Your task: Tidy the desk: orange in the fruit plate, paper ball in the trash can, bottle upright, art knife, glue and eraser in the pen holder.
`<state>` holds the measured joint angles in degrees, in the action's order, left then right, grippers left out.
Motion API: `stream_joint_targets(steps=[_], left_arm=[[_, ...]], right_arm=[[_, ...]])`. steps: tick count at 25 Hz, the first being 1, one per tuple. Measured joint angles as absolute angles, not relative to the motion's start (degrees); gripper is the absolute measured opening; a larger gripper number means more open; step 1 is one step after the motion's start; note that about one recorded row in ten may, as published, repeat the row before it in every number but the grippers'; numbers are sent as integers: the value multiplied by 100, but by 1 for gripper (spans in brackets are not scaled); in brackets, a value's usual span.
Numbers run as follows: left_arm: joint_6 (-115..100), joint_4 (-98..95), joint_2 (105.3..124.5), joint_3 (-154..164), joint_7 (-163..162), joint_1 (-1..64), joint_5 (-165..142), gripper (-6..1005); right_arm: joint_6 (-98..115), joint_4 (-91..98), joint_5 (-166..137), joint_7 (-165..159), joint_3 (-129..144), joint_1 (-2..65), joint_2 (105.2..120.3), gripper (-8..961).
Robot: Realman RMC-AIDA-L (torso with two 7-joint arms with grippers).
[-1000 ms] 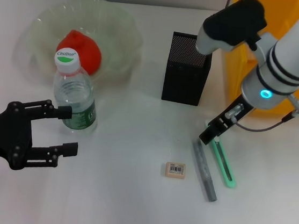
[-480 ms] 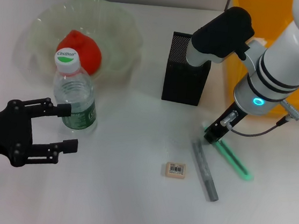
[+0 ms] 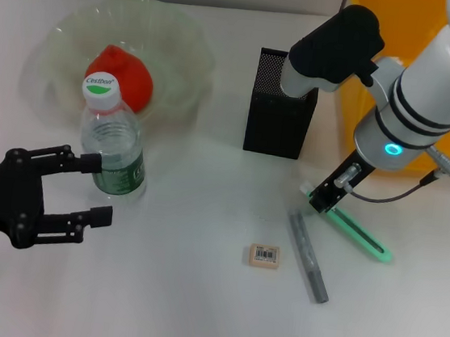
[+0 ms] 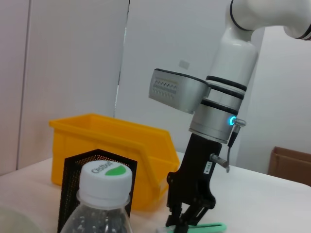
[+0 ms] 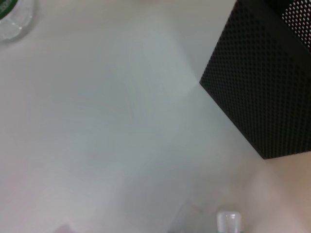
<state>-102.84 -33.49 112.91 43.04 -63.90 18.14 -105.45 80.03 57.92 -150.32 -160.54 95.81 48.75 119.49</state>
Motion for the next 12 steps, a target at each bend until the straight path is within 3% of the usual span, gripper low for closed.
stream_joint_targets(steps=[7, 12], left_arm=[[-10342, -3349, 11279, 4200, -6657, 1801, -10565, 781], [-10423, -3349, 11269, 4200, -6696, 1766, -10546, 781]], right_arm=[[9586, 8032, -14580, -15281, 7452, 4231, 11933, 166], [9598, 8444, -13120, -14190, 5370, 3992, 11906, 186]])
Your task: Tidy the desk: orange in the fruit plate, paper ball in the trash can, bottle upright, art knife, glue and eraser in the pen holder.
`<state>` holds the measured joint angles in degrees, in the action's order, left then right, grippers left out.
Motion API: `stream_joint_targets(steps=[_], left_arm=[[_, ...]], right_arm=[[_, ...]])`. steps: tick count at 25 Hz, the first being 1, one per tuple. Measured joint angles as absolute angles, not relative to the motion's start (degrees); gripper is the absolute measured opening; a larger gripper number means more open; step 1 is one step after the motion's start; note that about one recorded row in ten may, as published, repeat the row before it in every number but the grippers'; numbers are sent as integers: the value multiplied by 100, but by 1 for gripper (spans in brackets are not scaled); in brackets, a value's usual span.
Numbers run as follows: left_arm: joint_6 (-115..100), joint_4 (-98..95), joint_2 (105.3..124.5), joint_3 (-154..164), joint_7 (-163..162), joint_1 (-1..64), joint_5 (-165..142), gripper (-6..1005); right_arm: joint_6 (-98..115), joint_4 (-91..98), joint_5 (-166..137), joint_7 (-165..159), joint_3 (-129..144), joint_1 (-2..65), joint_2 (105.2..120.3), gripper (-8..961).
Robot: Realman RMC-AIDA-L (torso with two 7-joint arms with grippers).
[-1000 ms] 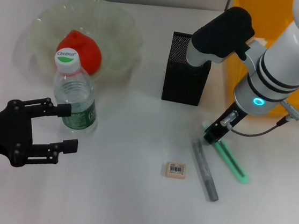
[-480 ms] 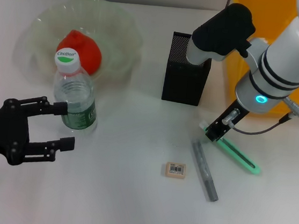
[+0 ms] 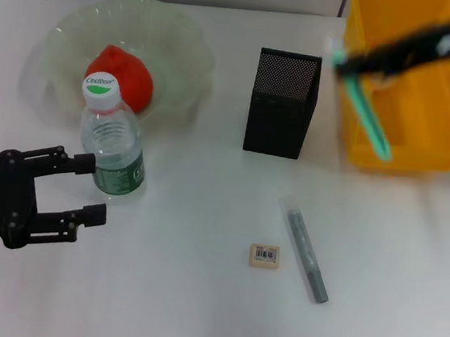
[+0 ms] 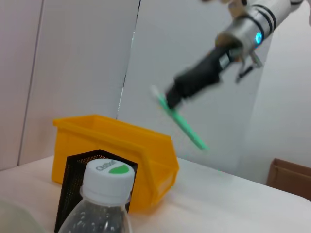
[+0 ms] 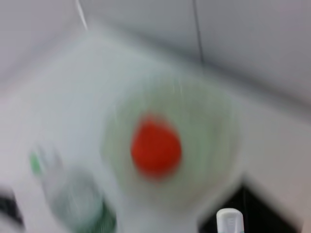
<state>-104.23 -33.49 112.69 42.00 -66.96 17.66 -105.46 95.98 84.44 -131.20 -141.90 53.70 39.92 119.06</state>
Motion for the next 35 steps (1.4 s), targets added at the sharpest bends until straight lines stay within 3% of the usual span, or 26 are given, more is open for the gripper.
stream_joint_targets(steps=[8, 15, 19, 25, 31, 35], left_arm=[[-10485, -3349, 11288, 4202, -6731, 1767, -10570, 782], [-10483, -3349, 11345, 4205, -6735, 1768, -10573, 782], [-10480, -3342, 11351, 4202, -6714, 1754, -10573, 782], [-10494, -3329, 11358, 4237, -6680, 1743, -10575, 782], [-10613, -3330, 11316, 4259, -6699, 1780, -10581, 783], [-10708, -3341, 11296, 4262, -6734, 1796, -10605, 783]], right_arm=[[8026, 6126, -10831, -11219, 4793, 3741, 11901, 239], [6741, 3767, -10022, -9078, 5024, 4172, 11930, 285], [6649, 3494, -10018, -8862, 5100, 4223, 11926, 311], [7077, 4375, -10202, -9748, 5639, 4030, 11852, 351], [8456, 6168, -11238, -11311, 6021, 4081, 11654, 534], [10538, 7438, -12461, -12030, 6243, 4610, 11579, 672]])
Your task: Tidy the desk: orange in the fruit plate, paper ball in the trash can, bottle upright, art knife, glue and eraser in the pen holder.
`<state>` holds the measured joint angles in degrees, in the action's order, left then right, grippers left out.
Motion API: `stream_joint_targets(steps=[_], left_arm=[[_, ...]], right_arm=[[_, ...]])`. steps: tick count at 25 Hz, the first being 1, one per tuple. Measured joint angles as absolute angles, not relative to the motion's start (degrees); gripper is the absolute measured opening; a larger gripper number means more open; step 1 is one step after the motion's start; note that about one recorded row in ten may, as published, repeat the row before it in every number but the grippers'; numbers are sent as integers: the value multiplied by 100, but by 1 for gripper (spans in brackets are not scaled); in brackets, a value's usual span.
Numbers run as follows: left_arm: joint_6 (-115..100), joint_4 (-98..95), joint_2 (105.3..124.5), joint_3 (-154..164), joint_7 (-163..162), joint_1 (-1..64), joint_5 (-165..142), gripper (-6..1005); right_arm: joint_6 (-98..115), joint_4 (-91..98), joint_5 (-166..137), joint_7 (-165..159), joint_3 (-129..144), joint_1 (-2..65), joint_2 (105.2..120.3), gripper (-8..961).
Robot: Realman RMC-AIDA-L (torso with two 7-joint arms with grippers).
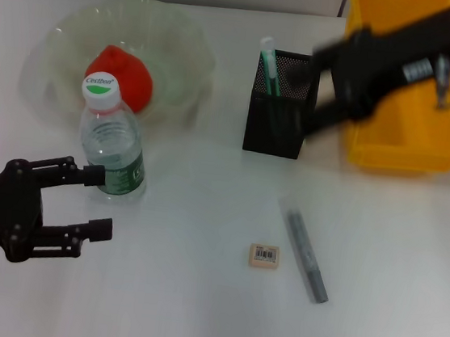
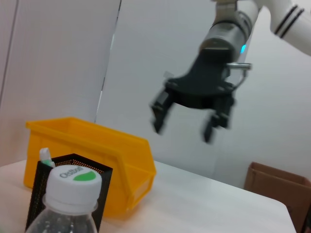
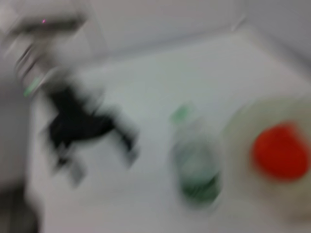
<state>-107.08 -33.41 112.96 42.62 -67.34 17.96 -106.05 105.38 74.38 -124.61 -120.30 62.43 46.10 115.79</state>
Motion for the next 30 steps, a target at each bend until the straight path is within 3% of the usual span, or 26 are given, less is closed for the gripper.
stream_joint_targets(steps=[2, 4, 5, 8, 15, 27, 30], left_arm=[[-10729, -3346, 11297, 4263, -6735, 1804, -10618, 783], [-10767, -3351, 11296, 4263, -6739, 1823, -10653, 783], [-10784, -3354, 11295, 4263, -6744, 1846, -10668, 783], [-10791, -3354, 11294, 4263, -6751, 1877, -10705, 783], [-10761, -3335, 11299, 4238, -6755, 1894, -10723, 784], [-10658, -3330, 11340, 4213, -6768, 1897, -10723, 784], [-10627, -3323, 11345, 4200, -6831, 1902, -10721, 784]], right_arm=[[10843, 7519, -12681, -12054, 6333, 4747, 11613, 744], [11103, 7532, -13110, -12043, 6656, 4927, 11737, 744], [11049, 7430, -13501, -11990, 7108, 5022, 11882, 744], [10763, 7186, -13731, -11981, 7712, 5083, 11961, 743], [9302, 6135, -13571, -12495, 9530, 5256, 11976, 744], [8637, 5936, -13569, -12981, 10137, 5194, 11986, 744], [8452, 5932, -13595, -13267, 10466, 5183, 11988, 680]])
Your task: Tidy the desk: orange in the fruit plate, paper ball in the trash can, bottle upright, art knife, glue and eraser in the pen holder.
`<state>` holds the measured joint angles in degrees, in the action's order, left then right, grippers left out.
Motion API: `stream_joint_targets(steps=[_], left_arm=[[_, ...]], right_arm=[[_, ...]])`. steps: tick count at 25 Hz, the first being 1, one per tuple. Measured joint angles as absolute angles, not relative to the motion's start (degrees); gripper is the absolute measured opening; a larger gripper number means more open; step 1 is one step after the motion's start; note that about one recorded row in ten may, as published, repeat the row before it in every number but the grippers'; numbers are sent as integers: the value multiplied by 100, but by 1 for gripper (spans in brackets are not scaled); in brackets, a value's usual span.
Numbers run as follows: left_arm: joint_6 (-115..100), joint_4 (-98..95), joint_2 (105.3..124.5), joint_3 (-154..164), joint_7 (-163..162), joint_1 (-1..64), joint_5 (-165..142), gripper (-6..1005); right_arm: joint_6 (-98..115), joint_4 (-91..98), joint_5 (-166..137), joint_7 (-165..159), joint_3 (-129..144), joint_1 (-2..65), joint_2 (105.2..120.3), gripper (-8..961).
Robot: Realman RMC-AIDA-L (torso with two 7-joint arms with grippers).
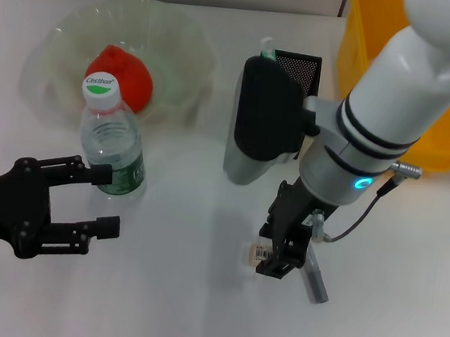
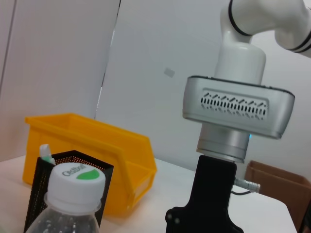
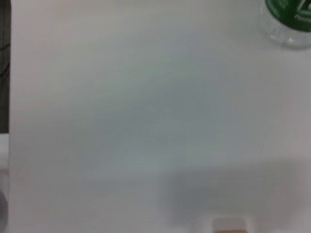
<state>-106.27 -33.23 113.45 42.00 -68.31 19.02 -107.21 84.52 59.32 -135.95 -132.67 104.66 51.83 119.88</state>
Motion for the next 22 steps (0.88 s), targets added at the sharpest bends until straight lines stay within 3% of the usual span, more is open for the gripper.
stream_joint_targets(steps=[11, 22], left_arm=[[-10563, -3322, 11369, 4201, -6838, 1911, -10718, 785], [-10554, -3322, 11381, 4201, -6838, 1907, -10723, 785]], right_arm=[[8222, 5923, -13615, -13496, 10767, 5144, 11988, 416], [8006, 5816, -13589, -13502, 10895, 5142, 11988, 410]])
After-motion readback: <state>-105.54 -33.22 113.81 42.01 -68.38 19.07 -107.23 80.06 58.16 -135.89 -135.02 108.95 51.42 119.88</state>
